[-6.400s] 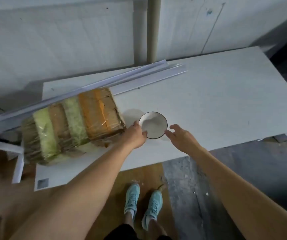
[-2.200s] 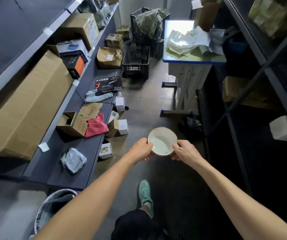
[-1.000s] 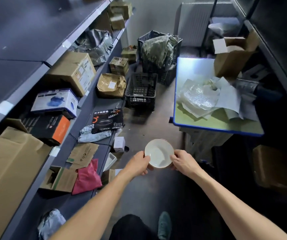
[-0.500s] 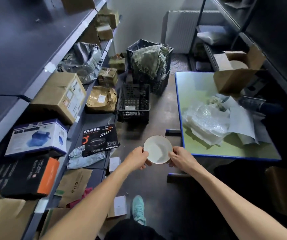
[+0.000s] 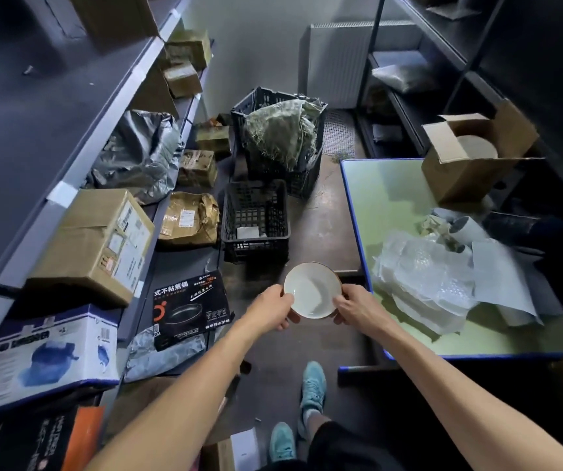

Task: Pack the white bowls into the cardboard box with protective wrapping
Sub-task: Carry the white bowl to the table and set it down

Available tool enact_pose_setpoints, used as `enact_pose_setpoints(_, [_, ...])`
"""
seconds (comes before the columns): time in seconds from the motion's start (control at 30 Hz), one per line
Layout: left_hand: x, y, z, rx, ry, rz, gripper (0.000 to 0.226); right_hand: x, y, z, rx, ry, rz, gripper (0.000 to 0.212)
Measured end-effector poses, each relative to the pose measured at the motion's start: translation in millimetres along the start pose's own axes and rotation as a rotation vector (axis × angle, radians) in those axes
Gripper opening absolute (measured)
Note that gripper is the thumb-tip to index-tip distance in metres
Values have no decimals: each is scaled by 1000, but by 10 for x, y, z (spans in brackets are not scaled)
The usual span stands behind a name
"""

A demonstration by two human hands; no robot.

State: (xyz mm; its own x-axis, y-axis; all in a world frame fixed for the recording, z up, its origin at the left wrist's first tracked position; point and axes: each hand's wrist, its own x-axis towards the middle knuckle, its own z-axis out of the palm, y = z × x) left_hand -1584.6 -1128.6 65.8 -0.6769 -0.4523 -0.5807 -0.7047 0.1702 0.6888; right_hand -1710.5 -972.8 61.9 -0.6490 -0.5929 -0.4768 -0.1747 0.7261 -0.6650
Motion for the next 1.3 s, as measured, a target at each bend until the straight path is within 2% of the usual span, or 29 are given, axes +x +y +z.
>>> enact_pose_setpoints(0.37, [1233,889,-282,52,-26,-10,21,1170,-234,-713,12,35,22,19])
enact_pose_setpoints(0.6, [1827,1404,-283,74,-42,-17,23,1714,-215,-1167,60,62,66,24])
enact_pose_setpoints(0.9, [2483,1987,-190,232,-186,68,24,2032,-42,-1538,187,179,167,24])
enact_pose_setpoints(1.07, [2968,2174,-144,310,-322,114,30,2196,-25,-1667,248,270,283,26])
enact_pose_setpoints(1.3, [3625,2416,-373,374,-476,173,28,2581,-258,-1678,326,360,414,26])
